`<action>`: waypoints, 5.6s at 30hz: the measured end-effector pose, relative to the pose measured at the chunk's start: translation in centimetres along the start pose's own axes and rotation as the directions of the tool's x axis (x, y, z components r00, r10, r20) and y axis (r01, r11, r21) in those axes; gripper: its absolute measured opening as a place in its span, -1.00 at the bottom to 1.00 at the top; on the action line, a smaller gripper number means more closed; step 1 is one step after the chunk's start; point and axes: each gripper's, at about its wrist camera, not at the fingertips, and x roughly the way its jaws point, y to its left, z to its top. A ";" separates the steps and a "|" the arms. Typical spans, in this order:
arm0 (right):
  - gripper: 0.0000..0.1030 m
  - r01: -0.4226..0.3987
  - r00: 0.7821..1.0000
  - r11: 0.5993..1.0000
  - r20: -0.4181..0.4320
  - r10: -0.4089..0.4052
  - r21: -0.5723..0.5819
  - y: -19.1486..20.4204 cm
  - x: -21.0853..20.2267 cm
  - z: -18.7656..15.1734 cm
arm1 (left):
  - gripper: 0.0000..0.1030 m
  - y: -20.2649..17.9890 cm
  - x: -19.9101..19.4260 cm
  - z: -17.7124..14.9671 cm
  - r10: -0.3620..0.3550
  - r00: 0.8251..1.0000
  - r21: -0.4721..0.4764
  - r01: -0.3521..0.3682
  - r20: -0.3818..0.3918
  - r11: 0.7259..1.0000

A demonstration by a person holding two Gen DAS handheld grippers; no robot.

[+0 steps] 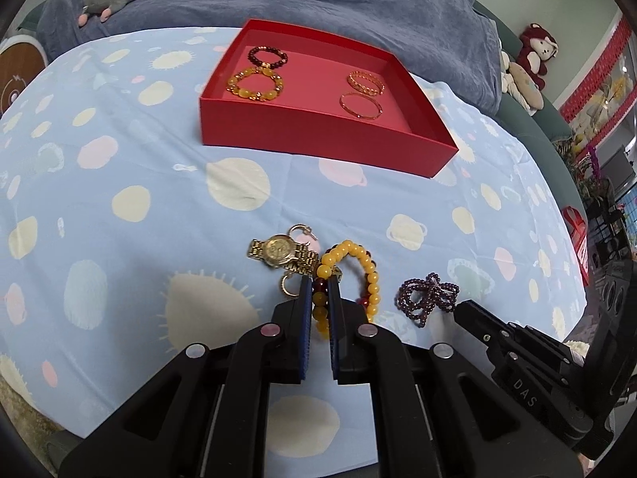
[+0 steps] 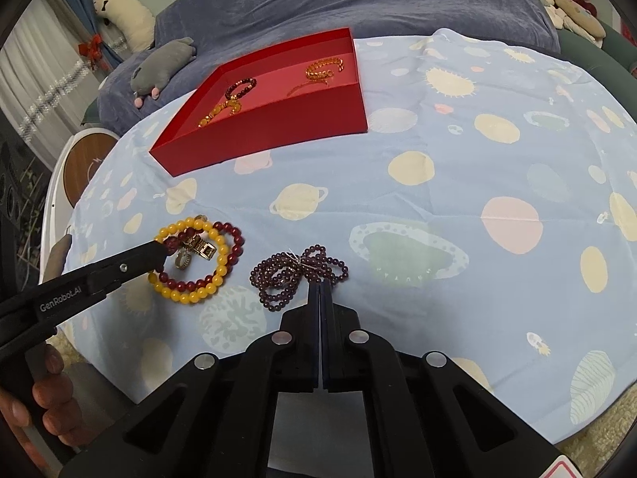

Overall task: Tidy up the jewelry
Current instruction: 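Lift both held bracelets off the sheet toward the red box, then carry both bracelets over the red box and open both tools, then withdraw both tools from the box toward the remaining watch and bracelet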

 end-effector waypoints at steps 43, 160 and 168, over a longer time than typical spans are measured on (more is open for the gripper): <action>-0.88 -0.005 1.000 1.000 -0.004 0.005 0.016 -0.1 -0.5 -0.5 | -0.60 1.3 0.9 -3.2 -0.013 0.996 -0.068 0.007 -0.084 0.998; -0.54 -0.008 1.000 1.000 -0.015 0.008 -0.020 2.4 -0.4 2.3 | -0.33 1.3 1.5 -0.7 0.001 0.997 -0.043 -0.004 -0.078 0.999; -0.54 -0.011 1.000 1.000 -0.026 0.010 -0.018 2.4 -0.1 2.1 | -0.76 1.2 2.4 -0.7 0.009 0.997 -0.038 -0.012 -0.079 0.999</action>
